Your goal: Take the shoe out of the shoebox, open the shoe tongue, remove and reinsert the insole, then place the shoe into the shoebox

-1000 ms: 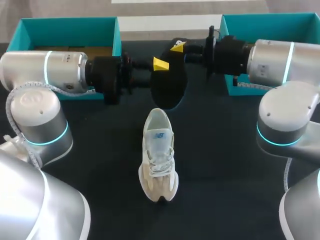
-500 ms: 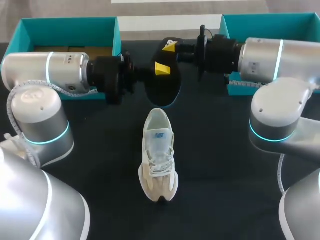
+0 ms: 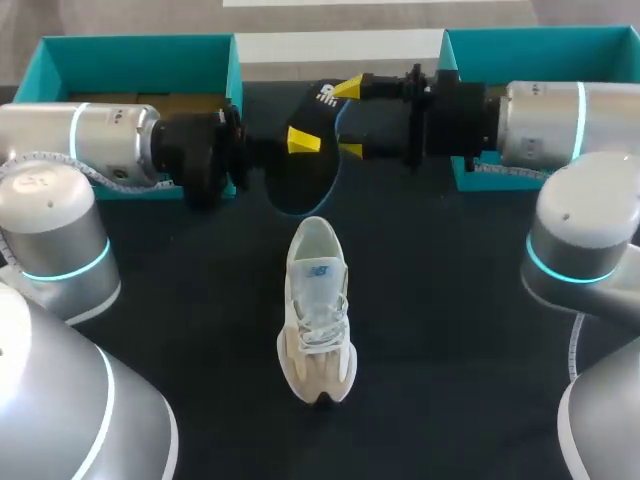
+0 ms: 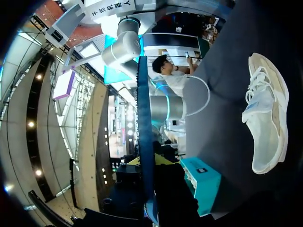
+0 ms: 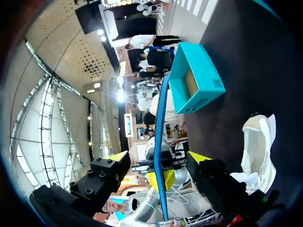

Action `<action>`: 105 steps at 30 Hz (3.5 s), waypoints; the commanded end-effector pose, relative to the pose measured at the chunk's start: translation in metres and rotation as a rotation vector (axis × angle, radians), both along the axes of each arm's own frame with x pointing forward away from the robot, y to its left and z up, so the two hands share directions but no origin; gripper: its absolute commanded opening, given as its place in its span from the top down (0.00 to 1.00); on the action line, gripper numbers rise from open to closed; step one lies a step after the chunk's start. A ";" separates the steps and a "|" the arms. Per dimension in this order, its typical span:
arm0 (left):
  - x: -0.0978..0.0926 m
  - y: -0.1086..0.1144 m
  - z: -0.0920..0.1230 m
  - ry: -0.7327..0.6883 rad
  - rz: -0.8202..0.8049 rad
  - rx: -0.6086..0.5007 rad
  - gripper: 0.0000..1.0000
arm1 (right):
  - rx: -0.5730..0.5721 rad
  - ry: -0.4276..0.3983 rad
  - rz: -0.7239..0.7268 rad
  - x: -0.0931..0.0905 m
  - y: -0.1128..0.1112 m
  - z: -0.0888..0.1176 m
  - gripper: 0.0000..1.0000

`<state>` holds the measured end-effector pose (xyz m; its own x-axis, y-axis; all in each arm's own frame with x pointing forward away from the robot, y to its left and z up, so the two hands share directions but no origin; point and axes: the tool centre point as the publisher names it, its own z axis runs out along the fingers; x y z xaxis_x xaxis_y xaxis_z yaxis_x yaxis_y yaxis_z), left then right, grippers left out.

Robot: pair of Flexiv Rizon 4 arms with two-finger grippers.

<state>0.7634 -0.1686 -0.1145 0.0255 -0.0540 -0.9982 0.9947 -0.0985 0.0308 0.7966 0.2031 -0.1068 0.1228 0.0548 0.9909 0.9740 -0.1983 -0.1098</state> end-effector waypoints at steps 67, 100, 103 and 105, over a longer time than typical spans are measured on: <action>-0.036 0.028 0.015 1.476 0.103 0.157 1.00 | 0.066 -0.134 0.188 -0.028 -0.096 -0.005 0.00; -0.014 0.030 0.014 2.465 0.040 0.165 1.00 | 0.066 -0.134 0.188 -0.028 -0.096 -0.005 0.00; -0.018 0.025 0.012 2.623 -0.054 0.149 1.00 | 0.066 -0.134 0.188 -0.028 -0.096 -0.005 0.00; -0.019 0.023 0.012 2.665 -0.084 0.163 1.00 | 0.066 -0.134 0.188 -0.028 -0.096 -0.005 0.00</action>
